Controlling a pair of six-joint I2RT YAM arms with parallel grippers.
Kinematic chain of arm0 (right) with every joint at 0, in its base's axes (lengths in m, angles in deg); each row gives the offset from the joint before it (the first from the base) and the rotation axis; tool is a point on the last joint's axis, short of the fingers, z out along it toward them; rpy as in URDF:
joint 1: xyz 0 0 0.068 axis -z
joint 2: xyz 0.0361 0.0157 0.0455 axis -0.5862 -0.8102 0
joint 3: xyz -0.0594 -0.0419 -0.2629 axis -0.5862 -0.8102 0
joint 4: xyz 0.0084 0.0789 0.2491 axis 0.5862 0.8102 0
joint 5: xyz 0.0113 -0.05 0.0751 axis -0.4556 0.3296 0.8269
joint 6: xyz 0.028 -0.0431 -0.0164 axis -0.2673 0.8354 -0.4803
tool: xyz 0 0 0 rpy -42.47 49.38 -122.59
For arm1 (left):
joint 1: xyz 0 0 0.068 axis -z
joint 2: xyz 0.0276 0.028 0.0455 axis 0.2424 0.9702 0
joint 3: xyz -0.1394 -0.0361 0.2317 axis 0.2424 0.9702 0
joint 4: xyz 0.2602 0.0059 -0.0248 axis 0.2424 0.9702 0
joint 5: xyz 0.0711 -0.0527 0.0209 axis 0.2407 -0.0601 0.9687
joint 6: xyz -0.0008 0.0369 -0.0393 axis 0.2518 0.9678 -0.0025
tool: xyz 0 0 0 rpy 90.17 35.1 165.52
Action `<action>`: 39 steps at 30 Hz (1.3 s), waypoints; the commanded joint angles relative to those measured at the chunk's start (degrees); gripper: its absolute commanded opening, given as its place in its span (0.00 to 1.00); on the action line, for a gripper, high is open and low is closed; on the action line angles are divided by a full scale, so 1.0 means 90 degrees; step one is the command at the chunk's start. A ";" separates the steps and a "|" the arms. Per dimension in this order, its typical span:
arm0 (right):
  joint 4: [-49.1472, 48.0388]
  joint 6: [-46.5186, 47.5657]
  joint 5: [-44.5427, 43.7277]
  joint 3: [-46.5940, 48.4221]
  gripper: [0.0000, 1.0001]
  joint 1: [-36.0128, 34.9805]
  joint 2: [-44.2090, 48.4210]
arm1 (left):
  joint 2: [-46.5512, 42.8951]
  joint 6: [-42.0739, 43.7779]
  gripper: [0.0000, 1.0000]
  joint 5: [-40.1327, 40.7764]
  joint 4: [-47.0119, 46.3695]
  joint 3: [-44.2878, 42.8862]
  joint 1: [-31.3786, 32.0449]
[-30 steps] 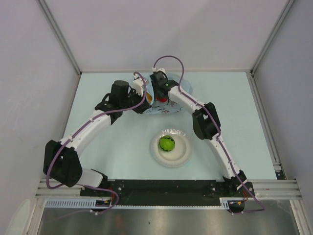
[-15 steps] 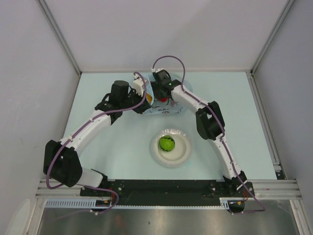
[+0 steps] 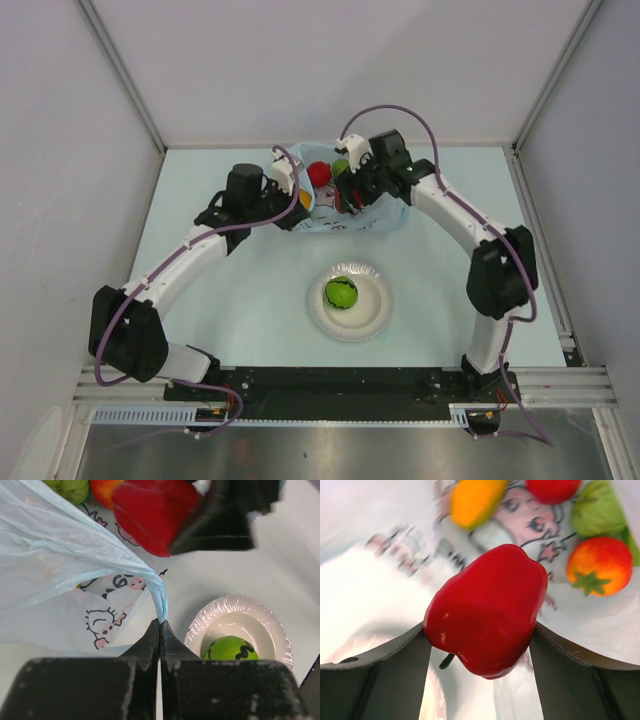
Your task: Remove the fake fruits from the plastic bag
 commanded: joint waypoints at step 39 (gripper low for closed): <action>0.0102 0.5703 0.1318 -0.4616 0.36 -0.0992 0.2950 | -0.0315 -0.0022 0.00 -0.0162 -0.0214 0.0389 0.0147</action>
